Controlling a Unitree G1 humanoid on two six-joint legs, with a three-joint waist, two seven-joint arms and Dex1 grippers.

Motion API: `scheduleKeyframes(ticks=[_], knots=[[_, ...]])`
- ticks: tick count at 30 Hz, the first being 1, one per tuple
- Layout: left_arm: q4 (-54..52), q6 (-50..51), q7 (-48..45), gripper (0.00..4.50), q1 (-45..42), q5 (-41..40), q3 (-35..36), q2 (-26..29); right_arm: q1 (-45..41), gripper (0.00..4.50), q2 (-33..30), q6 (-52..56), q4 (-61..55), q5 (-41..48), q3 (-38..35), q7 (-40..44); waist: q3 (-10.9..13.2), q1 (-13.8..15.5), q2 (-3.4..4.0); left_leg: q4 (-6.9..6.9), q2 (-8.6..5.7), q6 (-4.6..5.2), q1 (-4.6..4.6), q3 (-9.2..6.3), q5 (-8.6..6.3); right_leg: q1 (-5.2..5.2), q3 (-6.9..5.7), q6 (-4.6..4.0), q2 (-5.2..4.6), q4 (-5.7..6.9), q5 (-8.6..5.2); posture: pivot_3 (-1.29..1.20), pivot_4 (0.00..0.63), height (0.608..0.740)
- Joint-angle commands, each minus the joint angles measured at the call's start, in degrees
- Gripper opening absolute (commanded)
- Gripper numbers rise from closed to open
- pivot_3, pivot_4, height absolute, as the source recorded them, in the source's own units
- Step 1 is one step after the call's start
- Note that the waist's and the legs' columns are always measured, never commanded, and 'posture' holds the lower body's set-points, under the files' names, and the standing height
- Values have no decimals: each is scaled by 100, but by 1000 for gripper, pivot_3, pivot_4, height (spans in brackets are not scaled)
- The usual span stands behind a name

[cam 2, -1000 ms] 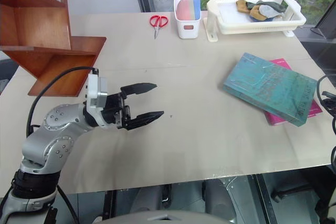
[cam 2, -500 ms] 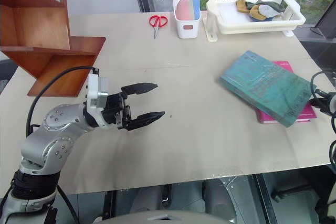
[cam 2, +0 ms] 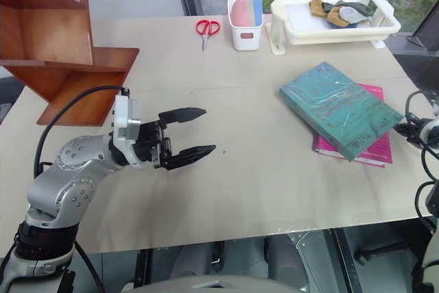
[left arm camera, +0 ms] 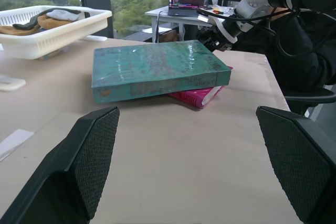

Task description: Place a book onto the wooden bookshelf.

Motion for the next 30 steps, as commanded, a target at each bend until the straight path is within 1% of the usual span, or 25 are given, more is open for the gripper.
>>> scheduleKeyframes(ticks=[1,6,10,16,22,30], knots=[[-175,-11,-19,4500,-74,-82,112,65,-293,63,14,-148,11,182,-213,-144,0,-15,0,0,0,0,1,1,0,0,2,0,0,0,0,0,150,740],[-212,12,-11,4500,-49,-96,125,87,-396,63,178,-395,145,220,-319,-395,0,2,0,0,0,0,-1,0,0,0,1,0,0,0,0,0,150,740],[-262,34,20,4500,15,-117,190,132,-415,63,263,-482,200,236,-320,-335,1,14,1,0,0,0,-3,-1,0,0,-1,0,0,-2,0,0,150,740],[-346,61,82,4500,101,-162,250,174,-491,63,500,-275,146,-85,187,218,0,-25,1,-1,1,0,2,0,0,0,2,0,2,-2,0,0,150,740],[-394,90,137,4500,135,-185,280,186,-739,63,685,205,-5,-253,616,871,0,-21,1,-1,3,0,3,1,0,0,4,0,3,-1,1,0,150,740],[-326,78,97,4500,121,-150,276,196,-711,63,978,267,-100,-380,906,1201,0,-10,1,-1,2,0,1,-1,0,0,2,0,3,-1,1,0,150,740]])
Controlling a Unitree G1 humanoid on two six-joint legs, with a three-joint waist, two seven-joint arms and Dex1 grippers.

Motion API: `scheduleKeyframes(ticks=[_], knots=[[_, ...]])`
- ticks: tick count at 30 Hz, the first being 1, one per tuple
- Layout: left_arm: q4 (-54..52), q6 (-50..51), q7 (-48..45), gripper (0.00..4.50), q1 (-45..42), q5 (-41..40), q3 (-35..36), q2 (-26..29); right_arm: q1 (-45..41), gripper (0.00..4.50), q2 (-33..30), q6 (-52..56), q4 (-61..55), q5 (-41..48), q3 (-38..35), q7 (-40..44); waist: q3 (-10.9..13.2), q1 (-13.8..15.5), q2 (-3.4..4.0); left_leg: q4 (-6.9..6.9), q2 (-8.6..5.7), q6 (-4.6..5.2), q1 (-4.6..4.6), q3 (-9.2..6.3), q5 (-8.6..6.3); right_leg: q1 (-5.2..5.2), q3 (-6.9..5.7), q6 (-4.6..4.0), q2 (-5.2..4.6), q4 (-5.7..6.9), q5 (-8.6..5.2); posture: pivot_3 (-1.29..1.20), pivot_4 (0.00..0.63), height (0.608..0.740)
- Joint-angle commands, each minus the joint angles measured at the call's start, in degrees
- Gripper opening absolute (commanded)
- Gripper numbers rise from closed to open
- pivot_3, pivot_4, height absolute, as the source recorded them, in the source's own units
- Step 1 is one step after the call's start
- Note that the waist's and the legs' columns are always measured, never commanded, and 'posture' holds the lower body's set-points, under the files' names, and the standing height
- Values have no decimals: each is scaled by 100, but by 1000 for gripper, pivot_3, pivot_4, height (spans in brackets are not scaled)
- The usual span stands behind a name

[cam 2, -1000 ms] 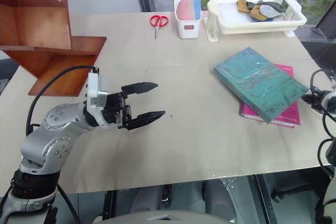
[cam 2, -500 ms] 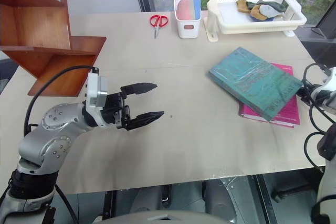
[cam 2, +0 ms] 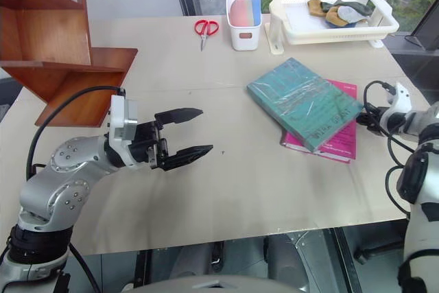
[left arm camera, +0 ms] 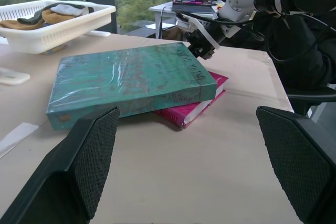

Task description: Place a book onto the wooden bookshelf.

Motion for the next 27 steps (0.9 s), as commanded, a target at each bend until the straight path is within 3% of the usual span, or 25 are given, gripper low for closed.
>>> scheduleKeyframes(ticks=[1,15,27], knots=[[-139,-68,-56,4500,1,-39,153,92,-57,63,114,54,-110,-20,107,245,0,-10,0,0,0,0,1,0,0,0,0,0,0,0,0,0,150,740],[-40,-219,-288,4500,370,54,596,416,-72,63,984,299,-550,-68,570,963,-3,-151,-6,0,5,0,8,-1,0,0,2,0,5,12,0,0,150,740],[-180,-161,-545,4500,1249,-265,1758,844,-123,63,1635,563,-914,52,663,1122,-4,-185,-9,0,15,-1,12,2,-1,-5,3,-2,10,23,0,0,150,740]])
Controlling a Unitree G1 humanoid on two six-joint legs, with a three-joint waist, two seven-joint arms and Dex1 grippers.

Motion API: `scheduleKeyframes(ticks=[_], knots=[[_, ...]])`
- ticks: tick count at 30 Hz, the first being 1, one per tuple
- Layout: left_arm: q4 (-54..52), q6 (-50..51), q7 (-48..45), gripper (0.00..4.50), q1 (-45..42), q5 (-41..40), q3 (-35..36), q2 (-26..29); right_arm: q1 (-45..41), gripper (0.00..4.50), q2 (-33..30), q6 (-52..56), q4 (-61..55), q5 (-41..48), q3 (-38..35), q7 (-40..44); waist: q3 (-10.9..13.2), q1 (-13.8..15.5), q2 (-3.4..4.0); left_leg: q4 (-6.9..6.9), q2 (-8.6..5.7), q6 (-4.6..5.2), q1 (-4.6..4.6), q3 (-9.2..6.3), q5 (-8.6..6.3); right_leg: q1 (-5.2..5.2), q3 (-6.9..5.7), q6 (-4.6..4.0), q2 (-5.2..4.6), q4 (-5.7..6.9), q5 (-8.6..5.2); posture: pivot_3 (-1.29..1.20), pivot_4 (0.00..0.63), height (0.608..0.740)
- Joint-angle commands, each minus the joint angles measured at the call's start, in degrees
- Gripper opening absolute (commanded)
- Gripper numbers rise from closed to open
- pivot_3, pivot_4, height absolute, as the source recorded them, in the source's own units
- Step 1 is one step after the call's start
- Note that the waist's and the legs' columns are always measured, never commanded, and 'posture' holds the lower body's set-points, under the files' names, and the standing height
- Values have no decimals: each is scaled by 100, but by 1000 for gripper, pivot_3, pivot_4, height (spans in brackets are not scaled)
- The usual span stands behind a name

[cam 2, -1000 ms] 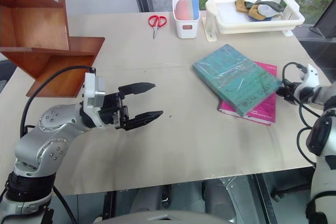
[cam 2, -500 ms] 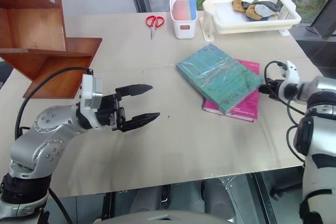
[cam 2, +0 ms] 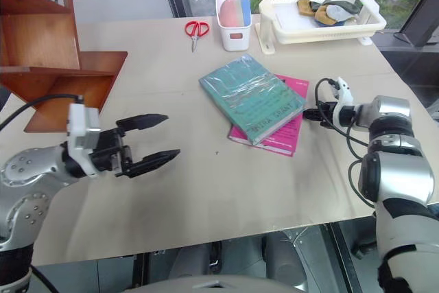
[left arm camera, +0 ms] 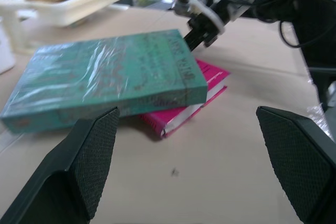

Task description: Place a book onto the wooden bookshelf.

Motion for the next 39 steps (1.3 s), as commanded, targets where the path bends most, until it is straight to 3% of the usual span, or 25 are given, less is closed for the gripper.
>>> scheduleKeyframes(ticks=[1,9,12,16,20,23,25,28,31,34,39], knots=[[-155,-41,-136,4500,111,-148,339,148,-53,63,253,164,-81,92,106,96,0,4,0,0,0,0,0,1,0,0,1,0,0,1,0,0,150,740],[17,-94,-87,4500,271,-31,396,119,14,63,514,90,-203,136,61,-191,0,1,-1,0,1,0,1,0,0,-1,-1,-1,0,6,0,0,150,740],[46,-78,78,4500,294,25,289,1,305,63,195,300,-761,50,330,8,0,22,-1,0,1,0,1,1,0,-1,0,-1,-1,6,0,0,150,740],[112,-123,315,4500,233,102,57,-282,1583,63,-435,1193,-3280,284,727,152,-3,221,-4,-1,-4,0,-10,-7,-1,-1,-13,-1,-8,-2,0,0,150,740],[295,-254,270,4500,157,277,-114,-376,2691,63,-880,1966,-5683,694,522,-168,-3,360,-4,-3,-7,0,-16,-14,-2,-1,-24,-1,-14,-9,-2,0,150,740],[585,-421,-2,4500,137,461,-262,-291,2780,63,-799,2997,-7237,1634,-131,-59,4,324,8,-4,-7,0,-13,-8,-2,-3,-17,-2,-14,-7,-1,0,150,740],[803,-501,-140,4500,18,529,-342,-254,2496,63,-610,3322,-7880,1904,-162,-221,7,258,13,-4,-5,0,-9,2,-2,-10,-6,-2,-13,1,-1,0,150,740],[1048,-570,-248,4500,-202,595,-425,-251,1862,63,-99,3204,-7891,1895,-4,-717,6,181,10,-2,-1,0,-6,-2,-2,-10,-9,-2,-9,3,-1,0,150,740],[1177,-591,-299,4500,-323,652,-481,-260,1409,63,265,2281,-7274,1479,629,-1122,3,185,3,0,0,1,-13,-5,-1,-17,-10,-2,-7,6,-1,0,150,740],[1160,-653,-289,4500,-213,748,-495,-291,1314,63,403,998,-6319,741,1691,-1294,-2,209,-9,-2,-8,1,-20,-1,-2,-21,-11,-2,-14,2,-1,0,150,740],[965,-623,-137,4500,-19,716,-372,-341,936,63,606,-369,-4643,-83,2629,-1197,-6,178,-15,-2,-10,2,-43,6,-2,-49,-7,-1,-19,10,0,0,150,740]])
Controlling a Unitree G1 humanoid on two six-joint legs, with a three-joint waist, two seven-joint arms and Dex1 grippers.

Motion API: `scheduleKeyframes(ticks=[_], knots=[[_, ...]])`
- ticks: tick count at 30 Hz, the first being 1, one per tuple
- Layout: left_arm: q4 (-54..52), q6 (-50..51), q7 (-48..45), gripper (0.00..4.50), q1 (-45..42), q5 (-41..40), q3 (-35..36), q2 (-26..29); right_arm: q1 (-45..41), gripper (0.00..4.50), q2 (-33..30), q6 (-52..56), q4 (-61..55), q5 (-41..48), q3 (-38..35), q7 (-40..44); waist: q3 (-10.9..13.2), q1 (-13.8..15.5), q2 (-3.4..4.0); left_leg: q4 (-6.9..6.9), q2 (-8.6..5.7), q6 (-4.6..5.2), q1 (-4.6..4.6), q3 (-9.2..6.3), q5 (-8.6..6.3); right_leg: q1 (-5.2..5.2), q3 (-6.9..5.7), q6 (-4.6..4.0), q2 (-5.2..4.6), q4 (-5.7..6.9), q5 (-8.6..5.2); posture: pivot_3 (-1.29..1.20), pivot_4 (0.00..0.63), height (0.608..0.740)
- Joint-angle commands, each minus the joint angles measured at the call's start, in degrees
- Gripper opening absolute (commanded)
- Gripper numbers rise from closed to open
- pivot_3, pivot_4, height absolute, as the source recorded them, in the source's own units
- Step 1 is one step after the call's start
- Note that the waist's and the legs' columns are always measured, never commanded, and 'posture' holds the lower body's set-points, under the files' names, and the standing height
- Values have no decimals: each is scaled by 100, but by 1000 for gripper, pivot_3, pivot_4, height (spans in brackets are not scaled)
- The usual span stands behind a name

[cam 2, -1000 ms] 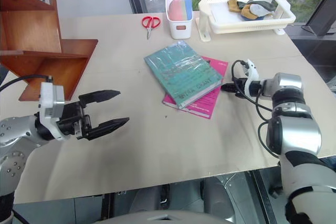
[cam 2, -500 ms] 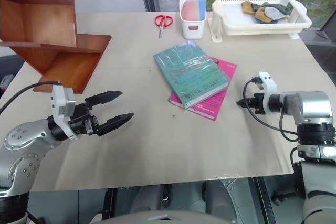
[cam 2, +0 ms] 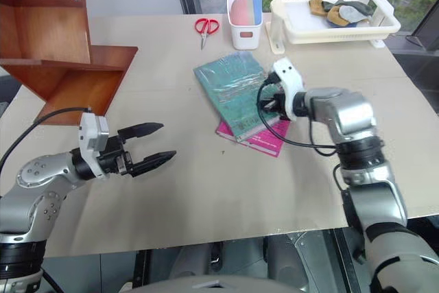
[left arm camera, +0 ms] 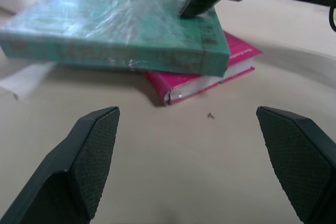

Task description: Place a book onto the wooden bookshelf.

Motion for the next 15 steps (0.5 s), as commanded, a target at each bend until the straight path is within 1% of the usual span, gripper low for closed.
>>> scheduleKeyframes(ticks=[1,3,5,9,15], knots=[[-306,-56,92,4500,147,-74,184,-8,-70,63,-141,-450,753,-531,610,237,-4,-1,-7,0,1,0,2,-3,0,1,-3,0,0,6,0,0,150,740],[-362,34,156,4500,272,-107,251,5,160,63,-474,-287,280,-431,936,789,-9,39,-12,-1,1,0,19,-3,0,14,-3,-2,0,11,-1,0,150,740],[-387,118,226,4500,338,-183,311,-2,385,63,-766,-157,-192,-357,1110,1115,-17,66,-24,-1,1,0,26,-7,0,19,-9,-3,-6,11,-2,0,150,740],[-370,177,308,4500,293,-246,337,-7,618,63,-997,-76,-591,-368,1139,1281,-44,58,-56,0,0,0,38,-11,0,38,-18,-4,-14,10,-3,0,150,740],[-304,355,423,4500,25,-348,252,-3,947,63,-1303,168,-1263,-291,1118,1444,-51,83,-64,0,-1,-1,40,-18,-1,46,-26,-6,-22,6,-4,0,150,740]])
